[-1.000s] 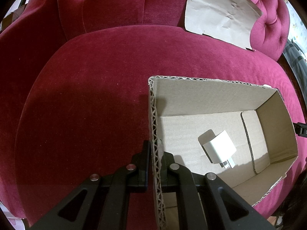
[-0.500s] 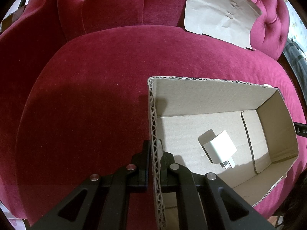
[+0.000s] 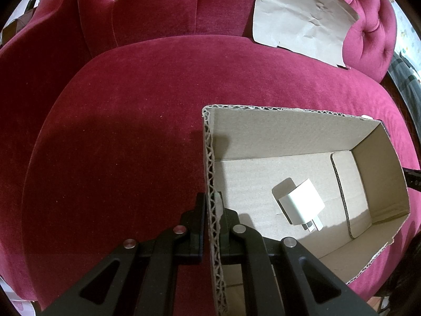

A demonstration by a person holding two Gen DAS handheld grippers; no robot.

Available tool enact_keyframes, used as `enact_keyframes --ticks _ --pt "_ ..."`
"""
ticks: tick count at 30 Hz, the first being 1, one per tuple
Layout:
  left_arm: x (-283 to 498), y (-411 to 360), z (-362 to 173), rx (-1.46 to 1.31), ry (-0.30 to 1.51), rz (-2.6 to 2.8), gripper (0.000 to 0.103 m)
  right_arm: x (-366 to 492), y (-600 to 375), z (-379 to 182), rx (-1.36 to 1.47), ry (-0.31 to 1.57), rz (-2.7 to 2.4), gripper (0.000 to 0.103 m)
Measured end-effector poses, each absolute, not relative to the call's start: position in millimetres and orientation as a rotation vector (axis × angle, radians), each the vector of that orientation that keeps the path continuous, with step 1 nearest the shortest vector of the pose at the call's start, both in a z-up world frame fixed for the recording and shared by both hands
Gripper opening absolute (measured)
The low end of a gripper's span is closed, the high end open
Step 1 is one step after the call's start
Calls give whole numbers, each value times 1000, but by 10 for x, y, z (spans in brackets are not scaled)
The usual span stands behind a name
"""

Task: Organize rigid objects
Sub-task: 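Lift the light-blue bottle with the right gripper and carry it over the box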

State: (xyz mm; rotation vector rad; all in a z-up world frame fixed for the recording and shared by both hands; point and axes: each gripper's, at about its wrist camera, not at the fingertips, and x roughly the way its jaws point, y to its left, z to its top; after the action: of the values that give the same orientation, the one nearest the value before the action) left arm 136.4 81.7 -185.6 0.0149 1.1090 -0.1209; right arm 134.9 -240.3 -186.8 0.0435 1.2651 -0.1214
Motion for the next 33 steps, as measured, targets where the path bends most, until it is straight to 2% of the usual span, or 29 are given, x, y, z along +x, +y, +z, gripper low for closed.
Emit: enact_keyframes --ticks 21,33 --pt "1361 819 -1854 12 1109 -120 6 1403 -2151 -1191 51 1168 -34 26" --pt "1361 822 -1852 10 1110 -120 6 1463 -1836 -1005 27 1148 46 26"
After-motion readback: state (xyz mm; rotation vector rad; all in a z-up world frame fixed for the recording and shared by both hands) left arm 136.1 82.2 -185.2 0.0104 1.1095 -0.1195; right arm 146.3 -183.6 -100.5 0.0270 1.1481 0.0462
